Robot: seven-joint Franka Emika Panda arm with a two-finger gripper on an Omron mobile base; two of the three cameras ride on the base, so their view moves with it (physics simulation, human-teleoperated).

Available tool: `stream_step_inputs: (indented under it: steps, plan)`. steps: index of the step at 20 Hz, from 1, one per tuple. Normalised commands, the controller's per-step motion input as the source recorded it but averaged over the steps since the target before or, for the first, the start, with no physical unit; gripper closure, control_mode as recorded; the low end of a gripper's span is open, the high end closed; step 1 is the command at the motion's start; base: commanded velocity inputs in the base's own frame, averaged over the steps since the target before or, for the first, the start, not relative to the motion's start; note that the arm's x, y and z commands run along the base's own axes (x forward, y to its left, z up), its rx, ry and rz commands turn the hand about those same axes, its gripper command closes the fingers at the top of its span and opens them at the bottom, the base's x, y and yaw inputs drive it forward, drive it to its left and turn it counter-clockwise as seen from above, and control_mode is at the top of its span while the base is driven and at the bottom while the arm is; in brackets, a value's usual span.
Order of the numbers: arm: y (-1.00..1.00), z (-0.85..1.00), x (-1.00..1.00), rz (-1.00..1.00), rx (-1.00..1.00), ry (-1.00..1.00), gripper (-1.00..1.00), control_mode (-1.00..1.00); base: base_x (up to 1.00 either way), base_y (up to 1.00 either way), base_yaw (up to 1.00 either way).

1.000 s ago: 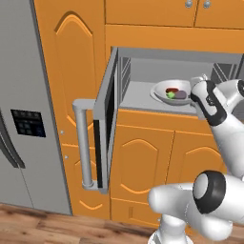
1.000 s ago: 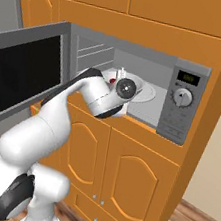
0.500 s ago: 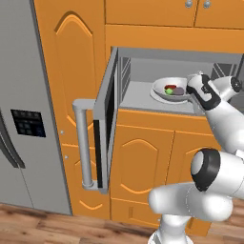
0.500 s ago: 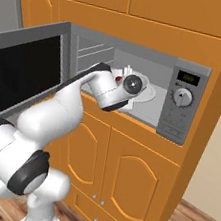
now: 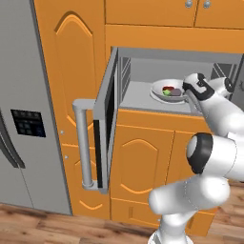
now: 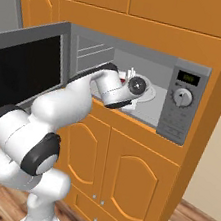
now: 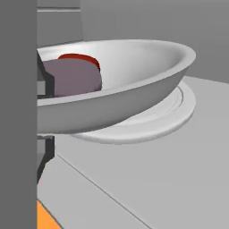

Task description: Place the bowl containing the eggplant and bell pepper in the microwave. Close the microwave door and press the start button to microwave the meal.

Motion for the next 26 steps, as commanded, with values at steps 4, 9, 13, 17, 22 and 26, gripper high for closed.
stream_step_inputs:
  steps: [4, 9, 13, 17, 22, 26]
  plan:
    - [-0.09, -0.16, 0.39, -0.01, 0.0, 0.0, 1.0, -1.0, 0.0, 0.0, 0.0]
    - [-0.16, -0.05, 0.39, -0.01, 0.0, 0.0, 1.0, -1.0, 0.0, 0.0, 0.0]
    - [-0.07, 0.0, 0.12, -0.01, 0.0, 0.0, -1.0, -1.0, 0.0, 0.0, 0.0]
    - [0.0, 0.0, -0.16, 0.0, 0.0, 0.0, -1.0, -1.0, 0.0, 0.0, 0.0]
    - [0.05, 0.2, -0.59, 0.02, -0.02, -0.03, -1.0, -1.0, 0.0, 0.0, 0.0]
    - [0.31, 0.32, -0.85, 0.11, -0.11, -0.01, -1.0, -1.0, 0.0, 0.0, 0.0]
